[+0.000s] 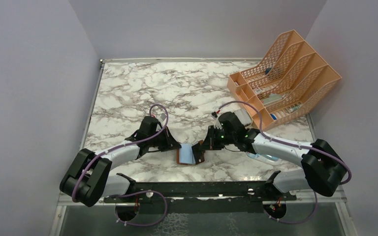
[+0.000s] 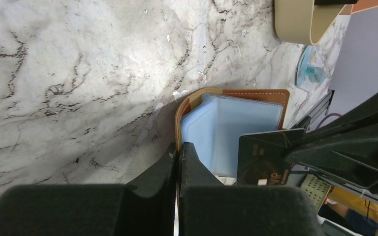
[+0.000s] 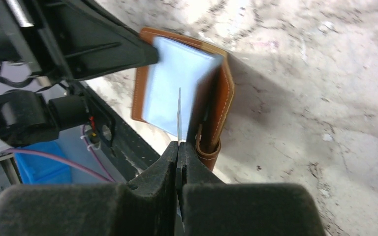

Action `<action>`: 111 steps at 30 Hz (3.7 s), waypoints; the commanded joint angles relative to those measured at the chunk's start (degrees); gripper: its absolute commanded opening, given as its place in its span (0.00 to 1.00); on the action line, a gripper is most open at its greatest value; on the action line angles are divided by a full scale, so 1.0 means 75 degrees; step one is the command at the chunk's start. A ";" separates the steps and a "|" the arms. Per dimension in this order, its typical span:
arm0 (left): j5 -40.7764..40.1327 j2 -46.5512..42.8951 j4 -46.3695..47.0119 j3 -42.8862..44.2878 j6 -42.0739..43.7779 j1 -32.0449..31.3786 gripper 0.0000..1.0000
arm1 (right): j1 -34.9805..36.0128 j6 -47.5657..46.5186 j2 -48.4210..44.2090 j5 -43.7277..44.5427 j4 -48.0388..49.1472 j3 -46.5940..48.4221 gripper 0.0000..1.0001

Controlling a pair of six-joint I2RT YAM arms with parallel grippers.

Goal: Put the credit cards into the card holder
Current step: Insert the credit card into the card holder.

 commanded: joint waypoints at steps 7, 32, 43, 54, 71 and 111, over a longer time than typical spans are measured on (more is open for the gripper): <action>-0.0631 0.0065 -0.0678 0.0063 0.0664 -0.0019 0.00 | 0.0035 0.0112 -0.0032 0.0790 -0.0001 -0.0557 0.01; -0.0552 0.0112 -0.0793 0.0085 0.0746 -0.0026 0.32 | 0.0069 0.0959 0.0752 -0.0278 0.1904 -0.0754 0.01; -0.0960 -0.0180 -0.1140 0.0123 0.0702 -0.0032 0.43 | 0.0070 0.1083 0.0936 -0.0198 0.1952 -0.0818 0.01; -0.1659 -0.0896 -0.1935 0.0195 0.0682 -0.0026 0.48 | 0.0071 0.1098 0.1045 -0.0130 0.1952 -0.0910 0.01; -0.1576 -0.1875 -0.2030 -0.0076 0.0313 -0.0028 0.21 | 0.0083 0.0916 0.0990 -0.0004 0.1782 -0.0935 0.01; -0.1528 -0.0826 -0.1253 -0.0398 0.0605 -0.0026 0.00 | 0.0187 0.1060 0.1901 -0.0806 0.2959 -0.0443 0.01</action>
